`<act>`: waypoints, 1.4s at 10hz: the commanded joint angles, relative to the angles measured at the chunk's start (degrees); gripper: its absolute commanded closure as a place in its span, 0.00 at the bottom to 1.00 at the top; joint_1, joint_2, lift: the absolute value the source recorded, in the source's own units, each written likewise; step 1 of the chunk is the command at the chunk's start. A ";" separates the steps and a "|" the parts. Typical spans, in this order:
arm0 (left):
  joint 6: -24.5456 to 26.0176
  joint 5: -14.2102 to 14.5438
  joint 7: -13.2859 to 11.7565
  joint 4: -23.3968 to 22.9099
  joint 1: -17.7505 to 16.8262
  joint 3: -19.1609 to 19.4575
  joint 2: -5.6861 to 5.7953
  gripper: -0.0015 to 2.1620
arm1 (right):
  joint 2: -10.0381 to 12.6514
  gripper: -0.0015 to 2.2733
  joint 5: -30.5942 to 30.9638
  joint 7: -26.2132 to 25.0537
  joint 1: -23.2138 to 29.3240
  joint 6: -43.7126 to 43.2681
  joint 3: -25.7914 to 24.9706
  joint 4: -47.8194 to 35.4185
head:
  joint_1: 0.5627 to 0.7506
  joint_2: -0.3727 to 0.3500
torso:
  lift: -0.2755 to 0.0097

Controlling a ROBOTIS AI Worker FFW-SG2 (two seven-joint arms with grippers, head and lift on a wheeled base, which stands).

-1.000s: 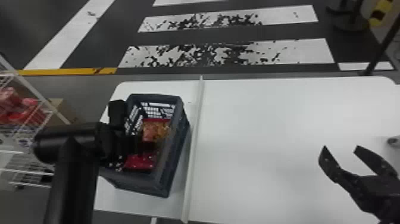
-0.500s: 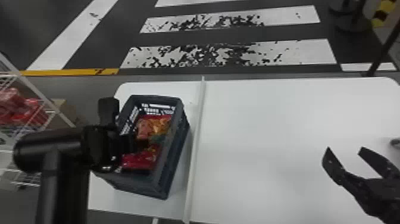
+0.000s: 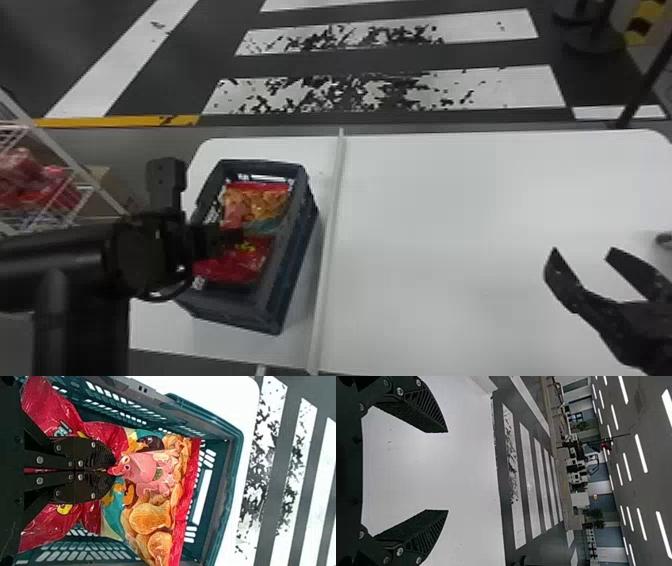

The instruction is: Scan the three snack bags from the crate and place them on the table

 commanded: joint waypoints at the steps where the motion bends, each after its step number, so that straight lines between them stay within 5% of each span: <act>1: 0.11 0.70 0.44 -3.05 1.03 0.91 -0.22 0.80 | 0.11 0.08 0.00 0.00 0.31 0.00 0.05 -0.36 | 0.70 0.78 | 0.75; 9: 3.10 5.36 1.41 -20.46 8.06 4.86 -0.57 0.80 | 0.11 0.08 -0.44 0.00 1.71 0.00 -0.30 -1.86 | 0.70 0.78 | 0.75; 14: -1.12 4.48 1.32 -17.03 8.77 4.51 -1.98 0.80 | -0.32 0.08 -1.49 0.00 2.07 0.00 -1.18 -2.12 | 0.70 0.78 | 0.75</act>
